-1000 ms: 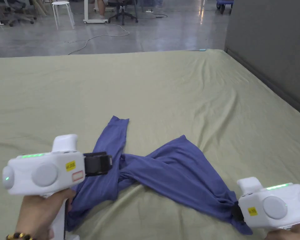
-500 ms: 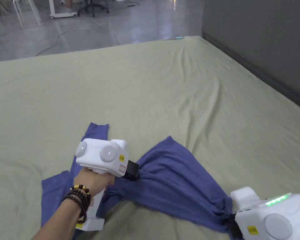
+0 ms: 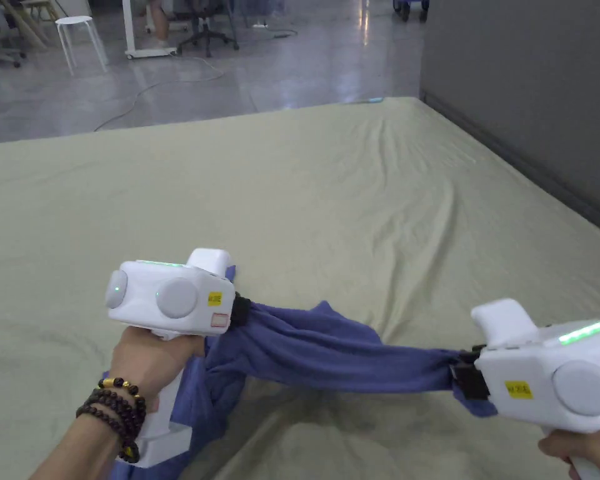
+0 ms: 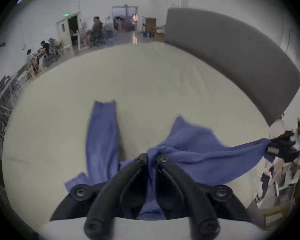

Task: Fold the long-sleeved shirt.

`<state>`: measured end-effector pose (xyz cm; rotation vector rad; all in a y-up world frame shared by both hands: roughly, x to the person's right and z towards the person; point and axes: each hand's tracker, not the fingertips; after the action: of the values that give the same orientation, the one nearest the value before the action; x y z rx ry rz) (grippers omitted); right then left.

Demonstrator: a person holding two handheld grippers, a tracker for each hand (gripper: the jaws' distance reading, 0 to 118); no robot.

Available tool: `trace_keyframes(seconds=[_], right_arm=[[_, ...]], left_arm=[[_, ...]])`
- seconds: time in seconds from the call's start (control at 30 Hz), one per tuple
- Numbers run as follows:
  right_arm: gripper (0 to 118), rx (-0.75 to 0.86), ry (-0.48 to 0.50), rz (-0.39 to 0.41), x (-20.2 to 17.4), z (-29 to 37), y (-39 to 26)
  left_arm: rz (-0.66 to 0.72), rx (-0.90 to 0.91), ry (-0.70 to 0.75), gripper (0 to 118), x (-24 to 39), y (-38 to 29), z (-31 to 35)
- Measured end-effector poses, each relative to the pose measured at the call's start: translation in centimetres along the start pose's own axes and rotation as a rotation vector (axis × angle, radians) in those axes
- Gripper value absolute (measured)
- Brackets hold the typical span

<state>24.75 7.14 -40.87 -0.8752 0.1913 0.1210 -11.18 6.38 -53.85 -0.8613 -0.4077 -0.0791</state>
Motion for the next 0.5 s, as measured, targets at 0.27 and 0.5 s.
trace_keyframes(seconds=[0.27,0.5], right_arm=[[4,0.357,-0.035,0.102,-0.4,7.8,20.6],[4,0.556,-0.066,0.009,-0.1,14.6,37.3]], left_arm=[[0.103,0.318,-0.005,5,-4.5,12.1,14.7],[0.147,0.527,0.065,5,-7.4,26.1,22.9]])
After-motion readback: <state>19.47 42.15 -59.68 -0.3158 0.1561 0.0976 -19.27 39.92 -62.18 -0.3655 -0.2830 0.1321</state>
